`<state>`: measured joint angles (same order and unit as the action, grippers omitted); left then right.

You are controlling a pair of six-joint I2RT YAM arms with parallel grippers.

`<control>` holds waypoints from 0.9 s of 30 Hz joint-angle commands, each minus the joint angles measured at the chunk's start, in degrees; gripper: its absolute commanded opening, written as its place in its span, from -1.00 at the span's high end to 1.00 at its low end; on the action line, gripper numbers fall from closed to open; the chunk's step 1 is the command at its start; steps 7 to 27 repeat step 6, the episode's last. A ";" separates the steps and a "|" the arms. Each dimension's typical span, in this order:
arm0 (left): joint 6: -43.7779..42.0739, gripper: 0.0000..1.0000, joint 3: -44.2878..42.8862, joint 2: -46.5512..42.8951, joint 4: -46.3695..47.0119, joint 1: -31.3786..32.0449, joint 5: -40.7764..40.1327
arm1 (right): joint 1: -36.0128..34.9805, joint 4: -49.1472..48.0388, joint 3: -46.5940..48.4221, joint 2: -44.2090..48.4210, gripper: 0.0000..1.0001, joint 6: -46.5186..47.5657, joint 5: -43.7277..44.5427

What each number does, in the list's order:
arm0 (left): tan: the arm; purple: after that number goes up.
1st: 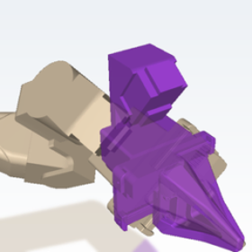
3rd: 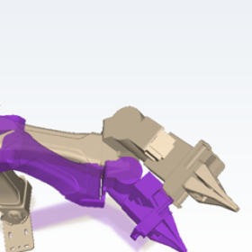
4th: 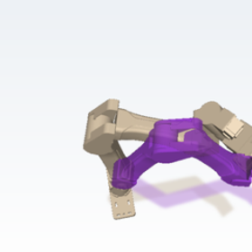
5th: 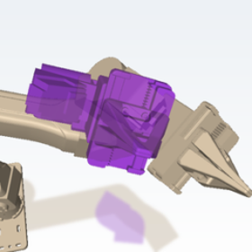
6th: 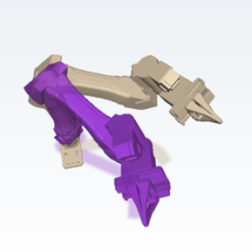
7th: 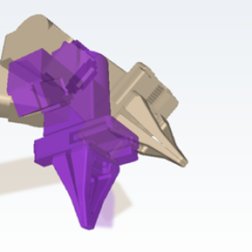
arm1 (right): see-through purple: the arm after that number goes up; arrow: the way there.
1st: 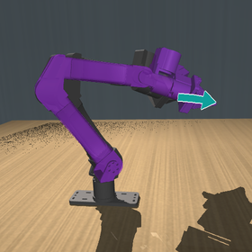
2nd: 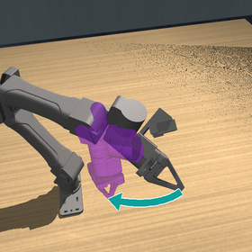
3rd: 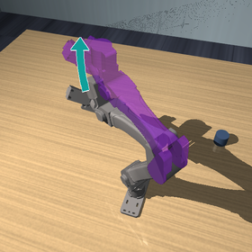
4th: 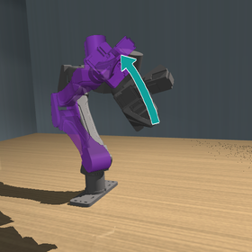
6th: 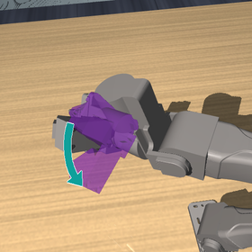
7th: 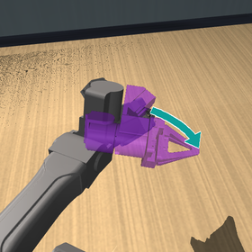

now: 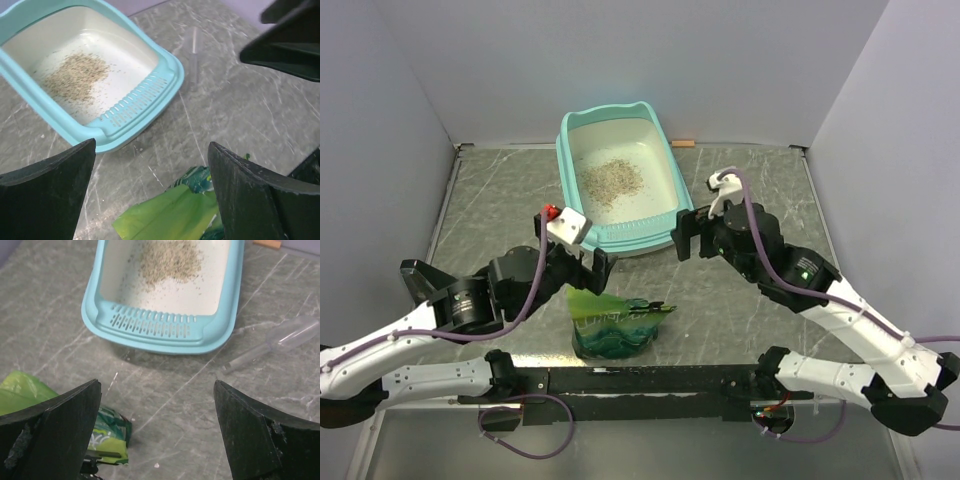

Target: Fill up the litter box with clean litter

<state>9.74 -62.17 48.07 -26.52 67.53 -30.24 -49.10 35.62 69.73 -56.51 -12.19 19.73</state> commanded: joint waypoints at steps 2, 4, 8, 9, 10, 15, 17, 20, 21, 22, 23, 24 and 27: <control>4.59 -0.94 -1.46 -0.44 1.91 -0.20 -7.47 | 0.41 -3.01 -0.65 1.93 -1.00 1.37 -0.46; 4.85 -0.94 -1.63 -0.44 1.91 -0.20 -7.99 | 0.50 -1.79 0.31 0.79 -1.00 -0.90 3.02; 5.38 -0.94 -1.81 0.00 1.91 -0.20 -8.78 | 0.41 -1.07 1.11 0.18 -1.00 -2.49 5.85; 5.38 -0.94 -1.81 0.00 1.91 -0.20 -8.78 | 0.41 -1.07 1.11 0.18 -1.00 -2.49 5.85; 5.38 -0.94 -1.81 0.00 1.91 -0.20 -8.78 | 0.41 -1.07 1.11 0.18 -1.00 -2.49 5.85; 5.38 -0.94 -1.81 0.00 1.91 -0.20 -8.78 | 0.41 -1.07 1.11 0.18 -1.00 -2.49 5.85; 5.38 -0.94 -1.81 0.00 1.91 -0.20 -8.78 | 0.41 -1.07 1.11 0.18 -1.00 -2.49 5.85; 5.38 -0.94 -1.81 0.00 1.91 -0.20 -8.78 | 0.41 -1.07 1.11 0.18 -1.00 -2.49 5.85; 5.38 -0.94 -1.81 0.00 1.91 -0.20 -8.78 | 0.41 -1.07 1.11 0.18 -1.00 -2.49 5.85; 5.38 -0.94 -1.81 0.00 1.91 -0.20 -8.78 | 0.41 -1.07 1.11 0.18 -1.00 -2.49 5.85; 5.38 -0.94 -1.81 0.00 1.91 -0.20 -8.78 | 0.41 -1.07 1.11 0.18 -1.00 -2.49 5.85; 5.38 -0.94 -1.81 0.00 1.91 -0.20 -8.78 | 0.41 -1.07 1.11 0.18 -1.00 -2.49 5.85; 5.38 -0.94 -1.81 0.00 1.91 -0.20 -8.78 | 0.41 -1.07 1.11 0.18 -1.00 -2.49 5.85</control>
